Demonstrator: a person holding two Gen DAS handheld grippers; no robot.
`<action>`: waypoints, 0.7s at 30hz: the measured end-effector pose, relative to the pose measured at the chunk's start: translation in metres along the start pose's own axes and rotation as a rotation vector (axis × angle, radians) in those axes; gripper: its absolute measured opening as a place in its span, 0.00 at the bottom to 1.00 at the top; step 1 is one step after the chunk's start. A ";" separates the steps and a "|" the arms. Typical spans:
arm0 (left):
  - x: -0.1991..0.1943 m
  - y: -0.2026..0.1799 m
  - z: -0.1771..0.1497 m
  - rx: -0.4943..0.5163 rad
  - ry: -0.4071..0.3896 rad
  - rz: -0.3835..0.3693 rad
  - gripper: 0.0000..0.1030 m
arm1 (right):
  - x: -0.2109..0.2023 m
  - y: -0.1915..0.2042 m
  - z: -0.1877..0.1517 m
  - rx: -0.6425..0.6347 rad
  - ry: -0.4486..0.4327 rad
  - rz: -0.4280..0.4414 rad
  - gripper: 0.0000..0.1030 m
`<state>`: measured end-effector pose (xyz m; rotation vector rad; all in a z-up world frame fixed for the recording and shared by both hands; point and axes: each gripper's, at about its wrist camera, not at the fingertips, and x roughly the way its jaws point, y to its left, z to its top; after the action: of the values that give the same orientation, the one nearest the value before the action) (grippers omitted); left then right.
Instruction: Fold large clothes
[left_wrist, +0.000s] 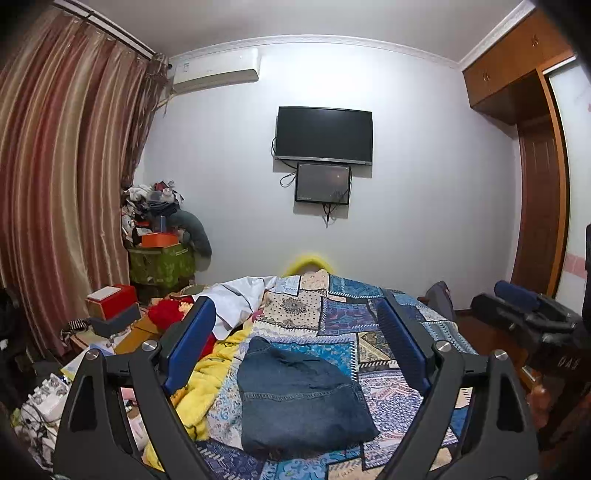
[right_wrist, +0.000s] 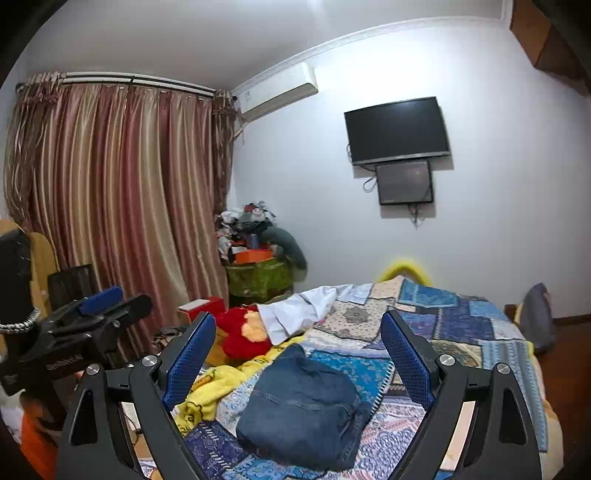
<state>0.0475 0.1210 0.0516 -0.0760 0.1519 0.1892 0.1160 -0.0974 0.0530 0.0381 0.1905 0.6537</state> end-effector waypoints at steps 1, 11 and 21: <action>-0.003 0.000 -0.002 -0.004 0.002 0.005 0.91 | -0.002 0.003 -0.005 -0.009 0.000 -0.018 0.93; -0.002 0.003 -0.016 -0.032 0.034 0.016 0.99 | -0.009 0.007 -0.022 -0.002 0.055 -0.084 1.00; 0.006 -0.002 -0.024 -0.021 0.057 0.016 0.99 | -0.004 0.004 -0.022 0.004 0.058 -0.083 1.00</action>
<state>0.0500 0.1180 0.0275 -0.1009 0.2074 0.2042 0.1063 -0.0969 0.0325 0.0147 0.2478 0.5722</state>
